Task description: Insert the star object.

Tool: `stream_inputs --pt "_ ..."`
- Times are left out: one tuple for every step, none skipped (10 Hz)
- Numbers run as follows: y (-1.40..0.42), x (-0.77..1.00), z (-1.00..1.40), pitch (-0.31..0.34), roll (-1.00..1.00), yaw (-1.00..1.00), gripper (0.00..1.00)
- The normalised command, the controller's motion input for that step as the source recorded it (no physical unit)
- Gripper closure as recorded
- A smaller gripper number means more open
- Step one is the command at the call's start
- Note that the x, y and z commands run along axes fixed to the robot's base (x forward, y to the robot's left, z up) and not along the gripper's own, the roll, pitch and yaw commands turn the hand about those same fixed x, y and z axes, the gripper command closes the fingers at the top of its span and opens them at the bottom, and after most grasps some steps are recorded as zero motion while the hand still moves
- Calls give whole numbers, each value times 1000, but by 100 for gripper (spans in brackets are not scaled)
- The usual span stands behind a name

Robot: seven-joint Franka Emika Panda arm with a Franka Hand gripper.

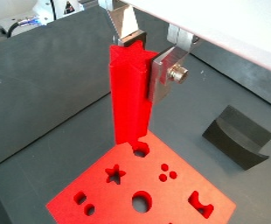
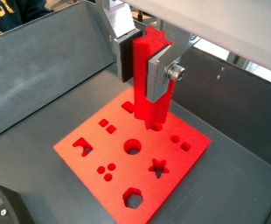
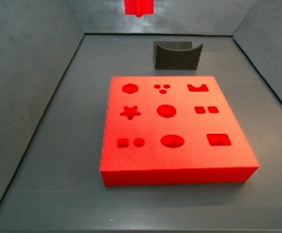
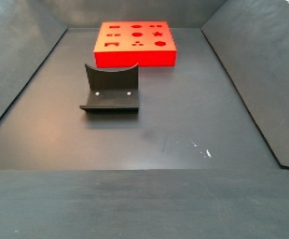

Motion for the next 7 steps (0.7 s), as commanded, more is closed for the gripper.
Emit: stream_inputs --pt "-109 0 -789 -79 81 -203 100" --pt "-226 0 -854 -20 241 -326 100" --pt "-266 49 -786 0 187 -791 100" --pt "-97 0 -714 0 91 -1000 100" --pt "-3 0 -609 0 10 -1000 100" --pt "0 314 -434 -1 -29 -811 100" --pt "20 531 -466 0 -63 -597 100"
